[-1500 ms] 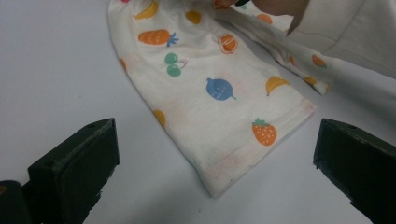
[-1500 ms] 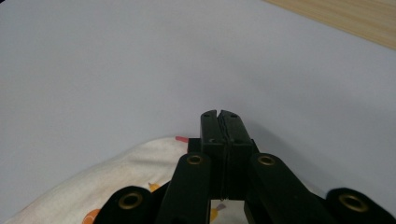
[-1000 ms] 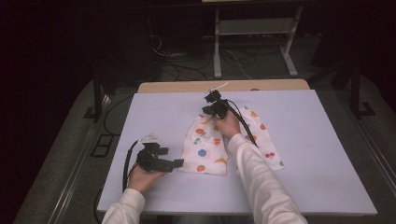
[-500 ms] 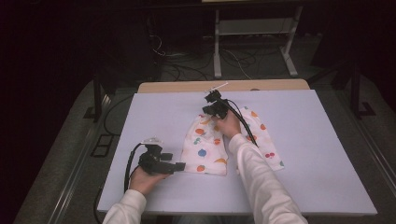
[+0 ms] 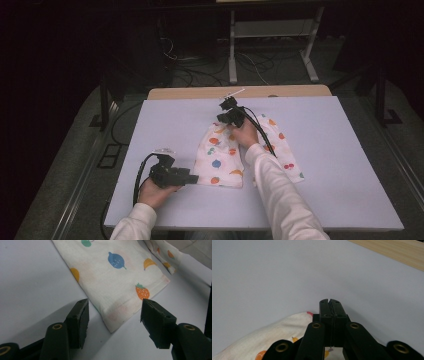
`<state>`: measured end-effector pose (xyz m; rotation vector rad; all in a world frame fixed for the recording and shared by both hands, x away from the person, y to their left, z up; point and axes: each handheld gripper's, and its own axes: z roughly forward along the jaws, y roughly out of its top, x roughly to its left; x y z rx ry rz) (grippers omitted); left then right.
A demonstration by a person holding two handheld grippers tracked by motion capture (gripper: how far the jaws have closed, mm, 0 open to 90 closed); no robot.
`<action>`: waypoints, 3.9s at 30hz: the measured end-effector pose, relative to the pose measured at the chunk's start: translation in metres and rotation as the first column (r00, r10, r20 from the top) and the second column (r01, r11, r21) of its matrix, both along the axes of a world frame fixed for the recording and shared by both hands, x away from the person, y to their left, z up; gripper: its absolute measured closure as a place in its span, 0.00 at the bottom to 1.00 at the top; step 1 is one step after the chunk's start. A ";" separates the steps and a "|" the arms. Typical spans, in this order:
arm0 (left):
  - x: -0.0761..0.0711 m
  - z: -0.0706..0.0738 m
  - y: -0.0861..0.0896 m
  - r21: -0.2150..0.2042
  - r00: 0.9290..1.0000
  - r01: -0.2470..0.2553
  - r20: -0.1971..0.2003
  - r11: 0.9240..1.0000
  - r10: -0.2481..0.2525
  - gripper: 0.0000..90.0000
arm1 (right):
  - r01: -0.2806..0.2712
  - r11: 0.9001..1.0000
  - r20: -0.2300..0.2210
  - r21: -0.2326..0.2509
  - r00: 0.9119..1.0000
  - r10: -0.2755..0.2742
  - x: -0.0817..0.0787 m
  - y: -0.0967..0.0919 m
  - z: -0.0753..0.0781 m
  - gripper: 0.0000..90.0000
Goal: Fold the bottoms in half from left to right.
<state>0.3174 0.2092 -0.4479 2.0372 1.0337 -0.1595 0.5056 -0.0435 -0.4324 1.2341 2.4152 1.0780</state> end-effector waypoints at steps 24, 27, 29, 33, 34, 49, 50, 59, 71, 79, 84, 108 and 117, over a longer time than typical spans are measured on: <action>0.010 -0.006 -0.001 0.010 0.998 -0.012 -0.063 1.000 0.013 0.98 | 0.001 1.000 0.014 0.013 1.000 -0.001 0.000 -0.002 0.001 0.98; 0.010 -0.004 -0.003 0.023 0.999 -0.002 -0.052 1.000 0.003 0.99 | 0.002 1.000 0.010 0.020 1.000 -0.002 0.000 -0.003 0.002 0.98; 0.011 -0.004 -0.004 0.023 0.998 0.002 -0.062 1.000 -0.001 0.99 | 0.004 1.000 0.008 0.027 1.000 -0.005 0.000 -0.004 0.002 0.98; 0.011 -0.003 -0.004 0.026 0.998 0.004 -0.062 1.000 -0.002 0.99 | 0.002 1.000 0.012 0.030 1.000 -0.002 0.000 -0.005 0.002 0.98; 0.011 -0.002 -0.004 0.029 0.998 0.009 -0.059 1.000 -0.007 0.99 | 0.000 1.000 0.014 0.028 1.000 -0.001 0.000 -0.005 0.003 0.98; 0.007 0.011 -0.009 0.005 0.999 0.043 -0.019 0.999 -0.043 0.99 | 0.003 0.999 0.029 0.041 1.000 -0.005 0.000 -0.013 0.012 0.98; 0.006 0.012 -0.009 0.000 0.999 0.047 -0.017 0.999 -0.047 0.99 | 0.006 0.999 0.030 0.044 1.000 -0.007 0.000 -0.014 0.013 0.98; 0.001 0.025 -0.023 -0.023 0.994 0.107 0.023 0.994 -0.107 0.99 | 0.018 0.998 0.048 0.064 0.999 -0.021 0.000 -0.026 0.021 0.98; -0.005 0.038 -0.045 -0.036 0.984 0.166 0.069 0.985 -0.163 0.99 | 0.046 0.994 0.053 0.101 0.997 -0.052 -0.001 -0.047 0.022 0.98; -0.008 0.044 -0.062 -0.048 0.976 0.205 0.088 0.978 -0.200 0.99 | 0.055 0.991 0.063 0.119 0.996 -0.063 -0.003 -0.060 0.029 0.98; -0.009 0.049 -0.073 -0.047 0.970 0.229 0.096 0.972 -0.224 0.99 | 0.059 0.990 0.073 0.124 0.995 -0.068 -0.005 -0.068 0.034 0.98; -0.004 0.059 -0.117 -0.054 0.949 0.302 0.114 0.952 -0.295 0.99 | 0.096 0.984 0.085 0.149 0.990 -0.109 -0.008 -0.102 0.047 0.98; -0.003 0.060 -0.123 -0.053 0.946 0.310 0.113 0.949 -0.303 0.99 | 0.101 0.984 0.083 0.148 0.990 -0.114 -0.008 -0.107 0.046 0.98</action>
